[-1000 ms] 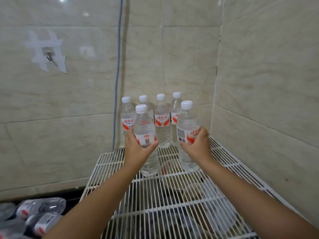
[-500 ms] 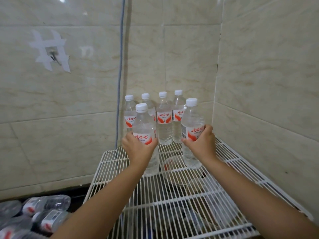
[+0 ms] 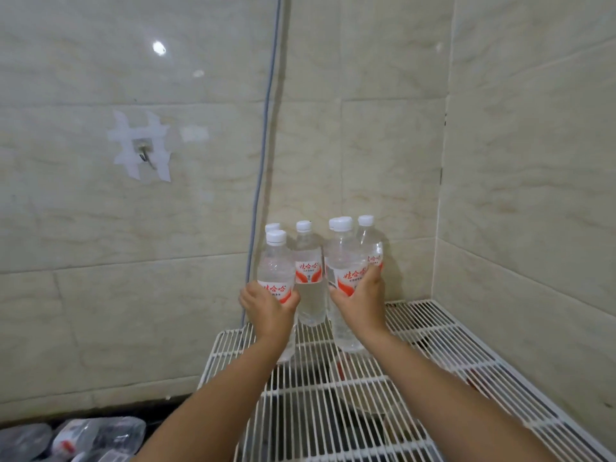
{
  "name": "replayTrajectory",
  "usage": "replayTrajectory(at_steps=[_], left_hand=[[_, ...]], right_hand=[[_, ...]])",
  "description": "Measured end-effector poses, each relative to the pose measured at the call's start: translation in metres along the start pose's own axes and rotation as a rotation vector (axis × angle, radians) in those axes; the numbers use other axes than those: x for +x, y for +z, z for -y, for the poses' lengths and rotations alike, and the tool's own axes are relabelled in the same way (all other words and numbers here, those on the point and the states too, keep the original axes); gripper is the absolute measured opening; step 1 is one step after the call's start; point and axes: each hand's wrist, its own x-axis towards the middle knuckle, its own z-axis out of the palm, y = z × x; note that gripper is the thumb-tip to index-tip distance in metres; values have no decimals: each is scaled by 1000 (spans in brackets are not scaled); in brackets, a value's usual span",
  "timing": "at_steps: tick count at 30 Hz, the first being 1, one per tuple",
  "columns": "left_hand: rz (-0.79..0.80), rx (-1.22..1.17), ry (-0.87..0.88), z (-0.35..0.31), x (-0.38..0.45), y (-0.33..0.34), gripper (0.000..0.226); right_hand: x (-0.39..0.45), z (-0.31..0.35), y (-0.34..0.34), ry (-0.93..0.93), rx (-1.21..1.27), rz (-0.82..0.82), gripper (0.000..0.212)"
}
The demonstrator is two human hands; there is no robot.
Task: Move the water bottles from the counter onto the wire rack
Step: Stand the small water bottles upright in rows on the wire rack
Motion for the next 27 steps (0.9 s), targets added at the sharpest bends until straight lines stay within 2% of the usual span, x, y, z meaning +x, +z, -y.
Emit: replayTrajectory(at_steps=[9, 12, 15, 18, 21, 24, 25, 27], left_hand=[[-28, -7, -93, 21, 36, 21, 72], [10, 11, -58, 25, 37, 21, 73], [55, 32, -2, 28, 34, 16, 75], [142, 55, 57, 34, 32, 5, 73], [315, 14, 129, 44, 31, -11, 67], [481, 24, 179, 51, 26, -25, 91], [500, 44, 173, 52, 24, -27, 98], [471, 40, 156, 52, 22, -27, 99]], right_hand=[[13, -1, 61, 32, 19, 25, 77], [11, -7, 68, 32, 2, 18, 71], [10, -8, 68, 47, -56, 43, 75], [11, -7, 61, 41, -179, 116, 84], [10, -11, 54, 42, -244, 226, 93], [7, -17, 53, 115, -210, 327, 100], [7, -18, 54, 125, -213, 336, 100], [5, -19, 56, 121, -205, 307, 94]])
